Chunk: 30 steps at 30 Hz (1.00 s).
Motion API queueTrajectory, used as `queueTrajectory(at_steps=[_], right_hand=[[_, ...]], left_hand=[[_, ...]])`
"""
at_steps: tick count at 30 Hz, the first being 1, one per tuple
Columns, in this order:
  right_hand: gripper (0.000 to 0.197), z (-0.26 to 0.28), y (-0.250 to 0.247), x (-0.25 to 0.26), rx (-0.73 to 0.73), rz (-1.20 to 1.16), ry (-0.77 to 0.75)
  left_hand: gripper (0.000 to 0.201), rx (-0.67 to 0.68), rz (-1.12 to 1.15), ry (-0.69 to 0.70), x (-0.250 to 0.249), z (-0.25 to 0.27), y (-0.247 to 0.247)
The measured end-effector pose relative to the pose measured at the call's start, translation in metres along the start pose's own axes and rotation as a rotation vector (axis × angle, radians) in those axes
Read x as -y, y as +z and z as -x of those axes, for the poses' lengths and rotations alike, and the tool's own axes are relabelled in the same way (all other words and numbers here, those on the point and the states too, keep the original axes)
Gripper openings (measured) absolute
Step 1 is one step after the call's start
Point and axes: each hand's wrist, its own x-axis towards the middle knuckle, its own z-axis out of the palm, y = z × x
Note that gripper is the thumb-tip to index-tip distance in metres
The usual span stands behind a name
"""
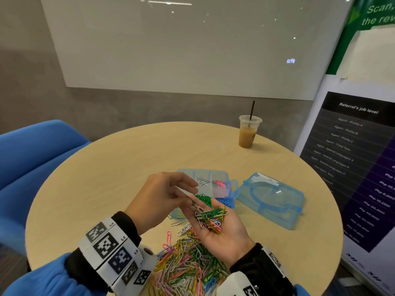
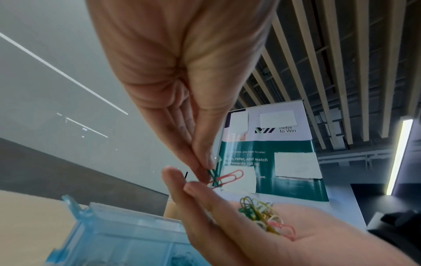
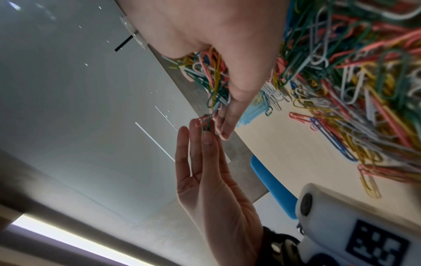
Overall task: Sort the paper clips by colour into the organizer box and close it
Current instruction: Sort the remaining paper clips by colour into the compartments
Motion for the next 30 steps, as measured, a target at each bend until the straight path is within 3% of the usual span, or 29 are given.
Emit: queueTrajectory(at_steps=[7,12,20,30], right_hand=[[0.051,0.004,0.007,-0.001,-0.009,0.059,0.038],[0.044,0.006,0.009,0.001,-0.027,0.129,0.023],[0.042,0.008,0.012,0.0,-0.032,0.119,0.036],[0.042,0.01,0.014,-0.003,-0.011,0.093,0.064]], left_hand=[[0.029,0.03,-0.088,0.013,-0.001,0.0,0.002],[0.022,-0.037,-0.248,0.054,-0.001,-0.004,-0.002],[0.016,0.084,-0.469,0.078,0.002,-0.001,-0.008],[0.014,0.047,-0.476,0.076,0.005,-0.003,-0.011]])
